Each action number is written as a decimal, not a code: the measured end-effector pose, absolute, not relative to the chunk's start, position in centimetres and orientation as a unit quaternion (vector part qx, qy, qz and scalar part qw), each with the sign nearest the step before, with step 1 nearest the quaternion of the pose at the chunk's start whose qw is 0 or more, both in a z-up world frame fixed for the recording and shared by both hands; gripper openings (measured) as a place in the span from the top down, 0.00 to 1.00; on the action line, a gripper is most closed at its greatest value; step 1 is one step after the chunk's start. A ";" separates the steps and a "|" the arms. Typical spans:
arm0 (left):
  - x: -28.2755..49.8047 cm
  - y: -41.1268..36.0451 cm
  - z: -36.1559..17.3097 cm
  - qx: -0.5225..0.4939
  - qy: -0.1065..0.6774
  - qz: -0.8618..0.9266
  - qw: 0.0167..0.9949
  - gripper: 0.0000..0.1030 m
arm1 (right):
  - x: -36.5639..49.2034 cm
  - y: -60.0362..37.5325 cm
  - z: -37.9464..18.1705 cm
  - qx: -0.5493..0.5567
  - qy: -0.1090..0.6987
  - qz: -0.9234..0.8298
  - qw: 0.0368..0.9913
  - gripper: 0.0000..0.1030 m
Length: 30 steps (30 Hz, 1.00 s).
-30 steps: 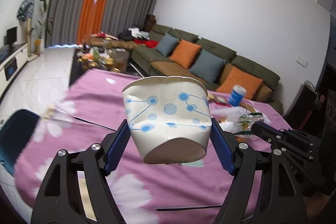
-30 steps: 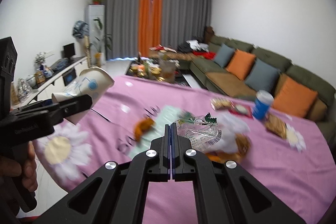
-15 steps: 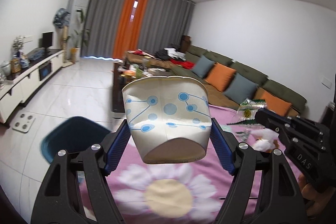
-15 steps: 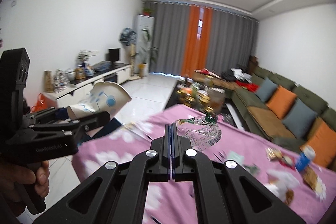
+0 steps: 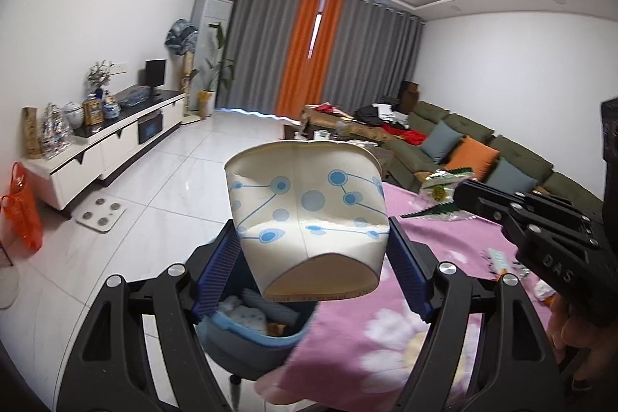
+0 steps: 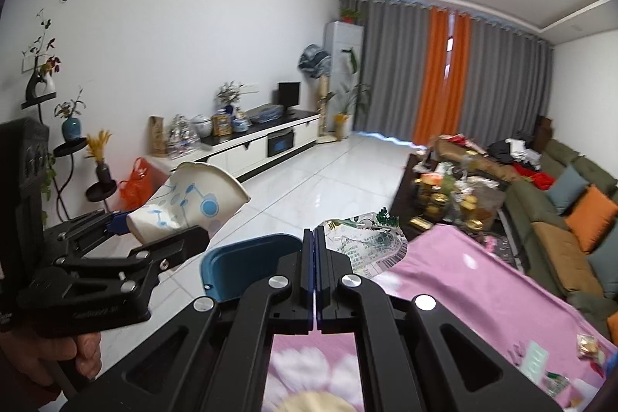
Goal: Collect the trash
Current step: 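Carry the paper cup and clear wrapper over to the blue bin, then open both tools above the blue bin to drop cup and wrapper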
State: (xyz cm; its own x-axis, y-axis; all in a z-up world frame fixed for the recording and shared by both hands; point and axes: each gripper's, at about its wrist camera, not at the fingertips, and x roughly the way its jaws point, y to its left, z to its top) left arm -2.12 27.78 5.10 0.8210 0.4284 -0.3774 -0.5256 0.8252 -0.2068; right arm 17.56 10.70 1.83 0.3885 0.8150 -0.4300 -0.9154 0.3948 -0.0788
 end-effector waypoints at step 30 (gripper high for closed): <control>11.8 39.8 -10.4 -0.152 0.327 0.280 0.890 0.28 | 23.5 27.2 -8.6 -0.206 0.364 0.545 0.727 1.00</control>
